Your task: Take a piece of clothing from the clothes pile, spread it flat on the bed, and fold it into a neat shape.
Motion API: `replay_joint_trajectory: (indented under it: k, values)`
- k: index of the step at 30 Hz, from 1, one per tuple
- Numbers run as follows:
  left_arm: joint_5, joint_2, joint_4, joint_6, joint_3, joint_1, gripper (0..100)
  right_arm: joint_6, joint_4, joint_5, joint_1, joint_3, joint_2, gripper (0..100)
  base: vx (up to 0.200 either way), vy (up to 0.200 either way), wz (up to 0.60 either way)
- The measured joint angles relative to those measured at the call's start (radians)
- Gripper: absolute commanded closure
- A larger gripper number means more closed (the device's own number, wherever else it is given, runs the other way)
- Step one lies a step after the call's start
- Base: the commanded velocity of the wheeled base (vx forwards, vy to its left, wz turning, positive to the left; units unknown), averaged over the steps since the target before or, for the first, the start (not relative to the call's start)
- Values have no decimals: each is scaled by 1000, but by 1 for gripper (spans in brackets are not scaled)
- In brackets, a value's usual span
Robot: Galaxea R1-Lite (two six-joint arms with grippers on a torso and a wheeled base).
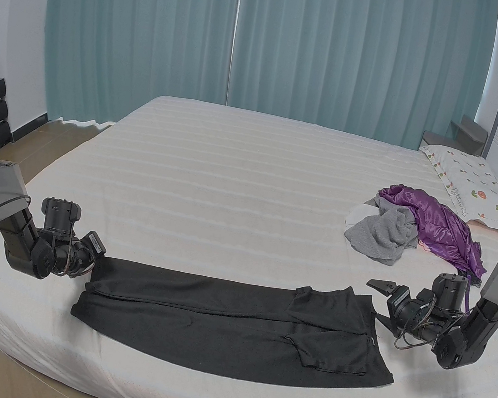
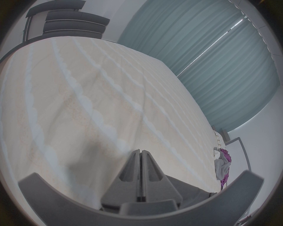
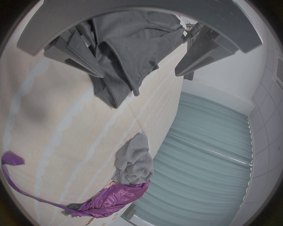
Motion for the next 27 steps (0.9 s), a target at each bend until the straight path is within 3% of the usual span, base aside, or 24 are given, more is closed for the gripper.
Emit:
replay_joint_trajectory:
  k: [14,25,26,27]
  values:
    - [-3,29,0,-24,-49,0,100,-36,30,-22,-34,-101,81,0,0,0,0]
    - [-3,36,0,-24,-54,0,100,-86,56,-81,-16,-192,162,0,0,0,0]
    - [-3,37,0,-24,-54,0,100,-87,59,-81,-13,-198,166,100,0,0,0]
    - [-3,37,0,-24,-54,0,100,-87,64,-81,-13,-202,169,100,0,0,0]
